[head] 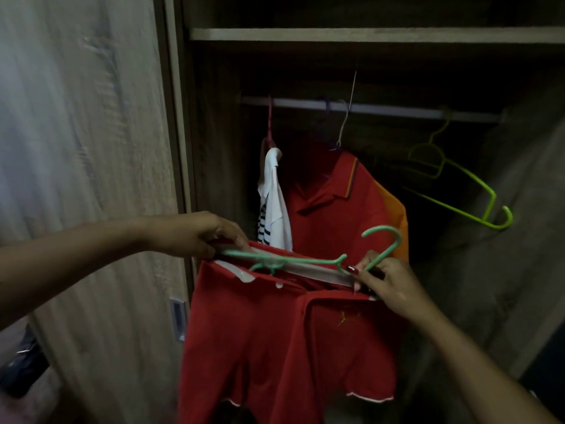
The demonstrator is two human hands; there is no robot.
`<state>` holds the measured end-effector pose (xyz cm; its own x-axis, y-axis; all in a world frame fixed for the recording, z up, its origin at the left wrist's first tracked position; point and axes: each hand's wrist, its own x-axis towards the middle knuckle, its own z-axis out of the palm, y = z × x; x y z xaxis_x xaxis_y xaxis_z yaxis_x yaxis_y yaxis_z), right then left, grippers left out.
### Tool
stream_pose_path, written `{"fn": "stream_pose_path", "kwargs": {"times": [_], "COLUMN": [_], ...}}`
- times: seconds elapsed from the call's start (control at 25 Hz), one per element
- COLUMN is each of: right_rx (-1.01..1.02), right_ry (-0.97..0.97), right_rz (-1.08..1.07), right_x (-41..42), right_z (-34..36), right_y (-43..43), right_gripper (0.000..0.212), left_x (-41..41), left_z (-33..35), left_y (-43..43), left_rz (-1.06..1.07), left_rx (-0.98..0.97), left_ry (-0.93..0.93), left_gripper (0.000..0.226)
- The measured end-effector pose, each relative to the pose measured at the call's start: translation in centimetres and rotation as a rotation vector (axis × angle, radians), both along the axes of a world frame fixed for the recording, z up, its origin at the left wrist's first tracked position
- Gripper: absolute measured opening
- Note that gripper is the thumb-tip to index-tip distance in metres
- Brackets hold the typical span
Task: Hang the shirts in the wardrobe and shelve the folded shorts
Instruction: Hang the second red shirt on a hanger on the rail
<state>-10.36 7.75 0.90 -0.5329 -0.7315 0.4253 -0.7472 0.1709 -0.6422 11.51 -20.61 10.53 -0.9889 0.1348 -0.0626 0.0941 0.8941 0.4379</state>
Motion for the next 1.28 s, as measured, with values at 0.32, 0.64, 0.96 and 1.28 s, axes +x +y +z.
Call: {"fn": "stream_pose_path", "kwargs": {"times": [0.32,0.64,0.96,1.28], "right_rx": [0.146,-0.087,0.208,0.219], "right_ry": [0.283,0.008,0.035,-0.312], "right_rz": [0.110,0.171,0.173,0.230], "right_x": [2.9,3.2,-1.2,-1.3], "right_z": [3.1,5.7,6.5,10.8], "right_y": [-3.5,-5.3,2.3,10.6], "right_gripper": [0.015,0.008,0.033,0.025], "left_x": [-1.3,-1.7,-1.7,-7.8], "left_z": [0.5,-3.3,-5.6,-1.2], "left_y": [3.6,1.7,0.8,2.2], "left_rz": [0.045,0.039,0.180,0.058], "left_rx": [0.136,-0.033,-0.117,0.231], "left_ry": [0.085,0.353,0.763,0.497], "left_gripper": [0.050,0.063,0.052,0.054]}}
